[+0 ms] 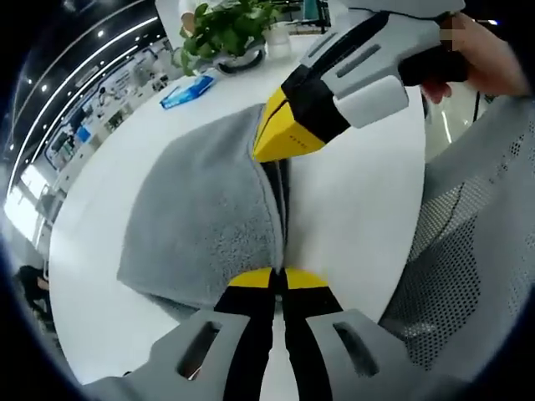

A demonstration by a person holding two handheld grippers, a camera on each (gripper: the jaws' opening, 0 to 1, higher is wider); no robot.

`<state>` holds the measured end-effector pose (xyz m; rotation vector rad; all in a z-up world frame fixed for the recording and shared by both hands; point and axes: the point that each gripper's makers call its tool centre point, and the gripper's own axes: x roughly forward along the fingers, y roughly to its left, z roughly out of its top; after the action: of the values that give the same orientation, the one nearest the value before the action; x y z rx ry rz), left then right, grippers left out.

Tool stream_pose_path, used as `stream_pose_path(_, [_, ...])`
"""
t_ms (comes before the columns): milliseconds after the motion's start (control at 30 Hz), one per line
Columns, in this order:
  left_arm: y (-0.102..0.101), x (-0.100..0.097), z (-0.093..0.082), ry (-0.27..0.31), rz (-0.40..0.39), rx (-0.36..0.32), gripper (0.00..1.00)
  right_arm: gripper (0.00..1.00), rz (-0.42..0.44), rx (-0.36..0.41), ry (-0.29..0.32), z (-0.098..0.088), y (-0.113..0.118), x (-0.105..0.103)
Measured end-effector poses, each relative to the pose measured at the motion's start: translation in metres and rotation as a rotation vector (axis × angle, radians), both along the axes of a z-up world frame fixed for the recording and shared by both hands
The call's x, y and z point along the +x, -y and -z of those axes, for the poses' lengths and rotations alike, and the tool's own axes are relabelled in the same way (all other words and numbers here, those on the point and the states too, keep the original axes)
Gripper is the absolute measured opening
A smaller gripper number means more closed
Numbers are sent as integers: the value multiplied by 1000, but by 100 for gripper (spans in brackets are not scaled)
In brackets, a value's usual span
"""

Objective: Open the folded towel by lifting each exposed corner and separating the folded layers until the towel lies flat within the target outline without major curled edges

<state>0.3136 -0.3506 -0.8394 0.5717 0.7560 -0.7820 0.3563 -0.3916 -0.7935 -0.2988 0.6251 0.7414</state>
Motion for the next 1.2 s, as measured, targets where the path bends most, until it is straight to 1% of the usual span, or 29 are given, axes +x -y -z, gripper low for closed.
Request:
stream_pose_path(167, [9,-6,-1,-22,7,-35,2,0,-30,5,-34,7,-11,-3])
stream_pose_path(333, [13,-8,-1,-22,15,-42,3,2,-72,-7,-30,9,-28,2])
stream_pose_path(400, [10,-7,-5,-29,-1,-58,4,3,-79,-7,-21,9,-34,6])
stream_pose_path(467, [9,-7,-10,-49,-22,-90,6,4,-77,11,-26,10,-39,10])
stream_pose_path(500, [7,-7,-13,-51,-24,-93,7,5,-75,16,-28,11,-41,12])
stream_pose_path(533, [5,-7,-16,-52,-27,-94,9,5,-73,19,-30,11,-42,12])
stream_pose_path(567, [3,-6,-20,-48,-29,-92,15,6,-70,24,-32,12,-44,14])
stream_pose_path(633, [-10,-1,-32,-18,-26,-69,26,8,-65,26,-40,16,-47,17])
stream_pose_path(667, [-17,1,-38,-13,-34,-72,27,10,-63,27,-47,18,-49,18])
stream_pose_path(700, [-22,3,-42,-13,-45,-80,26,11,-66,28,-55,20,-51,18])
stream_pose_path(733, [-28,5,-47,-13,-66,-92,25,14,-67,30,-74,25,-54,17])
stream_pose_path(767, [-42,12,-58,-10,-132,-132,26,16,-72,23,-81,29,-57,16])
stream_pose_path(800, [-51,17,-63,-3,-162,-151,26,16,-74,15,-82,32,-58,16])
stream_pose_path(833, [-61,23,-68,2,-213,-187,26,16,-76,-2,-78,35,-59,16])
stream_pose_path(867, [-71,29,-73,3,-265,-235,26,16,-75,-2,-77,35,-59,17])
stream_pose_path(900, [-76,31,-75,2,-288,-255,26,16,-76,-3,-77,35,-59,17])
stream_pose_path(967, [-101,43,-79,-33,-439,-388,26,16,-91,-17,-73,39,-60,16])
stream_pose_path(1000, [-109,45,-80,-43,-477,-424,26,16,-127,-36,-57,40,-61,15])
stream_pose_path(1033, [-118,48,-81,-32,-496,-444,25,15,-161,-54,-36,40,-61,15])
stream_pose_path(1100, [-125,52,-83,-7,-483,-454,25,15,-207,-65,-24,40,-63,14])
stream_pose_path(1133, [-126,52,-82,-6,-480,-457,25,14,-257,-64,-17,40,-65,11])
stream_pose_path(1167, [-126,53,-81,-7,-475,-458,25,14,-285,-72,-11,40,-65,10])
stream_pose_path(1200, [-123,53,-79,-9,-459,-455,25,13,-356,-81,0,40,-67,6])
